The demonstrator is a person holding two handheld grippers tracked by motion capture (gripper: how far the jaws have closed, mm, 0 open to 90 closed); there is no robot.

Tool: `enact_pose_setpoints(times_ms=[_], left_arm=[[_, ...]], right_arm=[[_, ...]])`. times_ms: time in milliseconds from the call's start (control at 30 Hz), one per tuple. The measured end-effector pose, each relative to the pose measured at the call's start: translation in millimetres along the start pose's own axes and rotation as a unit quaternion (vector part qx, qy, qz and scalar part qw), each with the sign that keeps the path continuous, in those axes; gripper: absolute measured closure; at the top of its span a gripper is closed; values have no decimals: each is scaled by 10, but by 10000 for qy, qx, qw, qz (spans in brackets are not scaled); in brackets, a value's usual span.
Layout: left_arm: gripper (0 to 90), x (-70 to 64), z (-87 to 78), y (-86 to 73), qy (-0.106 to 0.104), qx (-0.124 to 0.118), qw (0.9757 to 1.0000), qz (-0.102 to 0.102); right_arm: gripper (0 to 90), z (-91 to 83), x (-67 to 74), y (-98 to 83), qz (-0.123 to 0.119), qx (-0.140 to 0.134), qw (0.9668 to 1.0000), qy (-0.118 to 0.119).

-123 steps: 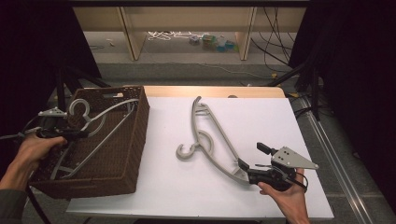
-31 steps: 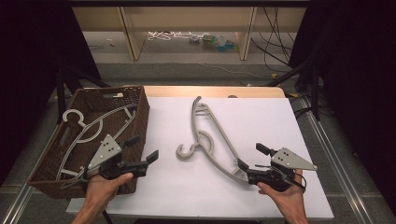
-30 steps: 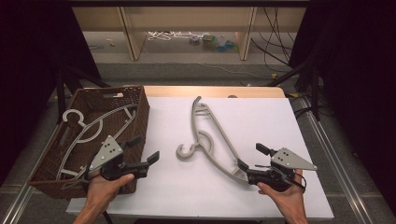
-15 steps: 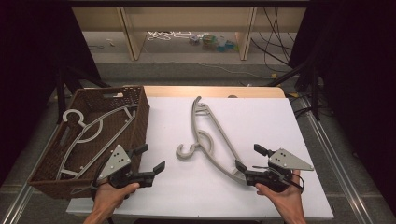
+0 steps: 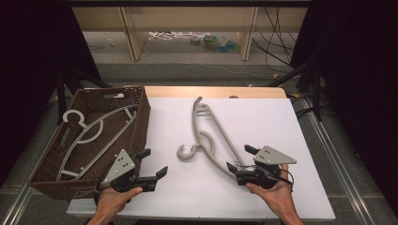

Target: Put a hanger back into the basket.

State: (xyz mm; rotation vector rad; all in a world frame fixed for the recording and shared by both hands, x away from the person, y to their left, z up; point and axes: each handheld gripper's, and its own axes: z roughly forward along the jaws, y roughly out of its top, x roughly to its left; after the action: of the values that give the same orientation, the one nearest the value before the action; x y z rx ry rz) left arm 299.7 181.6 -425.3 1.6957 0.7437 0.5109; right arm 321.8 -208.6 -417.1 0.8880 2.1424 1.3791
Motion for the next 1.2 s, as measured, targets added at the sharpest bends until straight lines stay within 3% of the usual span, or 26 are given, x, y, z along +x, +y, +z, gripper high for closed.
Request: enact_pose_setpoints(times_ms=[100, 133, 233, 300, 367, 500, 633, 700, 767, 833, 867, 1000, 1067, 1200], left_arm=[[159, 21, -8, -10, 4, -56, 10000, -15], [159, 22, -7, -13, 19, -77, 9999, -84], [159, 31, -10, -16, 43, -7, 10000, -45], [160, 21, -6, -24, 43, 8, 9999, -128], [160, 27, -5, -21, 7, 16, 10000, -36], [160, 30, 2, -27, -32, -3, 10000, -19], [160, 13, 1, -33, -17, 40, 10000, -87], [160, 18, 0, -29, -18, 56, 10000, -17], [161, 17, 2, -27, -32, 47, 10000, -19], [161, 13, 2, -32, -36, 57, 10000, -16], [161, 13, 3, -31, -36, 59, 10000, -19], [161, 9, 5, -32, -47, 65, 10000, -33], [161, 11, 5, -32, -57, 68, 10000, -34], [161, 9, 3, -33, -60, 71, 10000, -25]], right_arm=[[163, 152, 39, 23, -218, 333, 9992, 72], [165, 207, 52, 24, -296, 497, 9983, 118], [181, 376, 88, 28, -416, 813, 9957, 166], [195, 482, 100, 44, -500, 1073, 9928, 185], [211, 584, 108, 55, -494, 1350, 9892, 286], [264, 777, 112, 53, -578, 1936, 9787, 358], [330, 929, 118, 37, -582, 2142, 9746, 308], [364, 977, 100, 39, -650, 2249, 9717, 307], [395, 1016, 105, 42, -626, 2271, 9715, 269], [422, 1042, 95, 57, -585, 2453, 9672, 296], [444, 1066, 94, 50, -595, 2414, 9683, 227], [502, 1144, 71, 53, -650, 2514, 9653, 272], [521, 1167, 63, 63, -520, 2709, 9607, 311], [592, 1204, 47, 59, -438, 2844, 9571, 329]])
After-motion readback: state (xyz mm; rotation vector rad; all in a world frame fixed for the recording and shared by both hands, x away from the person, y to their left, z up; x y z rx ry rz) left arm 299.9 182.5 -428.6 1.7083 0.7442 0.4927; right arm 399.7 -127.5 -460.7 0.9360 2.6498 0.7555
